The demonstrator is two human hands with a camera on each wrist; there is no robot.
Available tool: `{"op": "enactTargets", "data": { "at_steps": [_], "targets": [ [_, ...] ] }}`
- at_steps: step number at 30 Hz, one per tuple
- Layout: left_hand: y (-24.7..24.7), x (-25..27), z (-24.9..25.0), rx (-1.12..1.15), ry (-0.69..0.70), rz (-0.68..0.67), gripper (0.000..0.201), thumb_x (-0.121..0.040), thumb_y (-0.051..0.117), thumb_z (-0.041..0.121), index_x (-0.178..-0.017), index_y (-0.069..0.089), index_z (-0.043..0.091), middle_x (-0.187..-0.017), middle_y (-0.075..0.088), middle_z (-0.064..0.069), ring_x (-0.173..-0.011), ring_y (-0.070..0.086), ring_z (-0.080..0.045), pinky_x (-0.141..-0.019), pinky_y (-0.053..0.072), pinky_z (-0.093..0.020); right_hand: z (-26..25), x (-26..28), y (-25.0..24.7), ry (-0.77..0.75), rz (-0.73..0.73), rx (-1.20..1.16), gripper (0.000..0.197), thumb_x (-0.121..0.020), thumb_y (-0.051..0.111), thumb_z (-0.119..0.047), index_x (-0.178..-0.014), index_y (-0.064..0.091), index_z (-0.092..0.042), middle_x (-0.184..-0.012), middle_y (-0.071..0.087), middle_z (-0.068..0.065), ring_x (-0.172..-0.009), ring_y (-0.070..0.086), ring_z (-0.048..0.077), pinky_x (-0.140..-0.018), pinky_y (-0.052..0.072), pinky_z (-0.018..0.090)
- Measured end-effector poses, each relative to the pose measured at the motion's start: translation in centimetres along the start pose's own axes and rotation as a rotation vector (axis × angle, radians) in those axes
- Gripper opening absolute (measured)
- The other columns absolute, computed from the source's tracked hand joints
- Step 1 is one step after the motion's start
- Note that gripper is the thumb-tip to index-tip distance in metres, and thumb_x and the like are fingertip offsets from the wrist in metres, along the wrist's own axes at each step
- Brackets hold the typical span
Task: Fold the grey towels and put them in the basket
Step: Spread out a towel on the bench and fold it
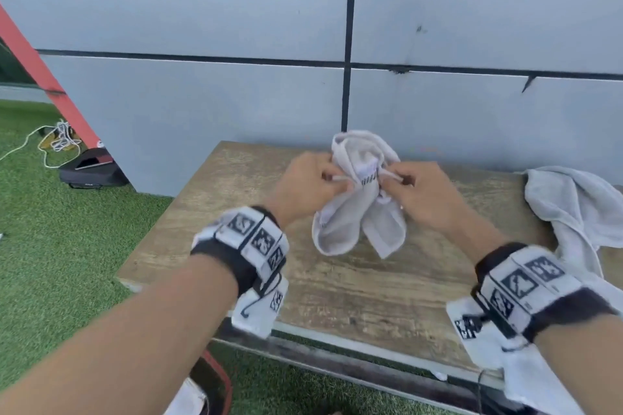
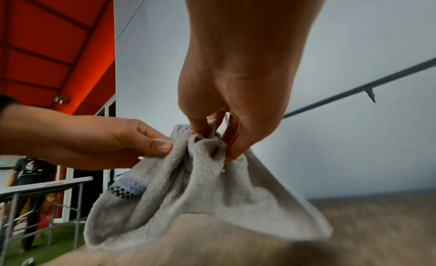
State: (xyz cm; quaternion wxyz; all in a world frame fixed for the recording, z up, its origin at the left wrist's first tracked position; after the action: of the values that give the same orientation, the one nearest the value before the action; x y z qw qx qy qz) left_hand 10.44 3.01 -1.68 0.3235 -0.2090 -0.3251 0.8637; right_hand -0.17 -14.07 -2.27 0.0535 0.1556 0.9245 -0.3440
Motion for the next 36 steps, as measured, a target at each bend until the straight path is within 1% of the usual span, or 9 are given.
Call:
{"op": "enactTargets", "data": {
  "at_steps": [6,10,14,17,20,25,30,32,36],
  "targets": [
    [-6.9,-10.2,3.3,-0.208,0.026,0.261,0.034,-0.084,0.066,0.031,-0.057,0.06,0.011,-0.058,0.049,-0.006,-0.056,0.04,-0.016,-0.056,0.038,-0.03,-0.1,-11.2,-7.4,-0.027,0.214,0.237,0.023,-0.098,0.058,-0.021,-0.078,0.066,-0.012,-0.076,0.058,0.005,-0.075,0.048,0.013,-0.056,0.031,0.022],
    [-10.1,-12.6,1.6,-0.243,-0.157,0.416,0.022,-0.093,0.061,0.029,-0.088,0.077,0.015,-0.072,0.063,-0.005,-0.065,0.053,-0.021,-0.059,0.041,-0.022,1.4,-12.9,-12.5,0.014,0.484,0.37,0.02,-0.095,0.055,-0.021,-0.092,0.074,-0.02,-0.078,0.06,0.012,-0.075,0.054,0.025,-0.069,0.032,0.025],
    [-9.1,-13.5,-0.6,0.122,-0.296,0.353,0.015,-0.097,0.058,0.021,-0.088,0.068,0.015,-0.064,0.065,-0.014,-0.046,0.059,-0.027,-0.045,0.055,-0.029,4.0,-12.7,-13.8,0.172,0.463,0.399,0.021,-0.094,0.054,-0.029,-0.097,0.073,-0.022,-0.083,0.066,0.008,-0.082,0.062,0.032,-0.073,0.044,0.03],
    [-7.0,-14.0,-1.2,0.464,-0.388,0.328,0.016,-0.102,0.052,0.016,-0.097,0.061,0.004,-0.082,0.072,-0.024,-0.067,0.072,-0.039,-0.057,0.063,-0.038,4.8,-12.4,-13.6,0.28,0.438,0.063,0.017,-0.093,0.057,-0.026,-0.086,0.072,-0.024,-0.085,0.075,0.013,-0.068,0.07,0.027,-0.067,0.058,0.033],
    [-5.9,-15.6,-0.6,0.64,-0.31,0.37,0.01,-0.103,0.051,0.011,-0.094,0.052,0.008,-0.09,0.065,-0.022,-0.075,0.068,-0.034,-0.058,0.057,-0.031,4.1,-12.5,-13.3,0.322,0.375,-0.116,0.019,-0.096,0.058,-0.018,-0.084,0.071,-0.022,-0.096,0.076,0.011,-0.071,0.072,0.027,-0.074,0.061,0.038],
    [-8.4,-17.3,1.1,0.361,-0.029,0.601,0.024,-0.101,0.053,0.023,-0.078,0.046,0.022,-0.075,0.051,-0.001,-0.072,0.047,-0.018,-0.067,0.046,-0.035,2.1,-12.5,-14.9,0.134,0.51,-0.152,0.021,-0.098,0.058,-0.021,-0.094,0.077,-0.028,-0.106,0.073,0.016,-0.085,0.069,0.031,-0.084,0.058,0.052],
    [-8.5,-16.2,0.2,0.086,-0.061,0.34,0.018,-0.1,0.054,0.023,-0.086,0.054,0.012,-0.082,0.056,-0.008,-0.071,0.051,-0.02,-0.06,0.038,-0.029,3.1,-10.9,-14.8,0.266,0.409,-0.14,0.018,-0.098,0.063,-0.023,-0.084,0.073,-0.021,-0.113,0.07,0.019,-0.108,0.067,0.038,-0.092,0.057,0.055],
    [-8.6,-15.1,-0.9,-0.046,-0.087,0.309,0.02,-0.1,0.054,0.023,-0.089,0.055,0.006,-0.084,0.057,-0.009,-0.071,0.049,-0.02,-0.058,0.038,-0.028,4.2,-10.2,-14.3,0.317,0.362,-0.105,0.018,-0.096,0.066,-0.026,-0.08,0.071,-0.024,-0.11,0.073,0.015,-0.104,0.07,0.032,-0.091,0.059,0.05],
    [-8.7,-12.6,-2.1,0.01,-0.091,0.297,0.026,-0.1,0.057,0.026,-0.093,0.065,0.002,-0.091,0.074,-0.012,-0.086,0.07,-0.027,-0.081,0.056,-0.039,5.4,-8.4,-13.5,0.291,0.328,0.08,0.017,-0.094,0.066,-0.029,-0.086,0.077,-0.019,-0.09,0.074,0.015,-0.075,0.067,0.029,-0.07,0.053,0.035]
  ]
}}
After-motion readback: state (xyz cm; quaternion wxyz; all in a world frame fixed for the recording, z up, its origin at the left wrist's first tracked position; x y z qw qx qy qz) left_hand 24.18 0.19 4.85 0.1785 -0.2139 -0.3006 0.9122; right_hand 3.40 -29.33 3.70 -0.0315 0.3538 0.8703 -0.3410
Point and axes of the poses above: each hand's wrist, its own x-axis away from the middle knuckle, its own y-axis out of the palm, z = x × y, the point moved 3 cm from there along -x, towards the middle knuckle
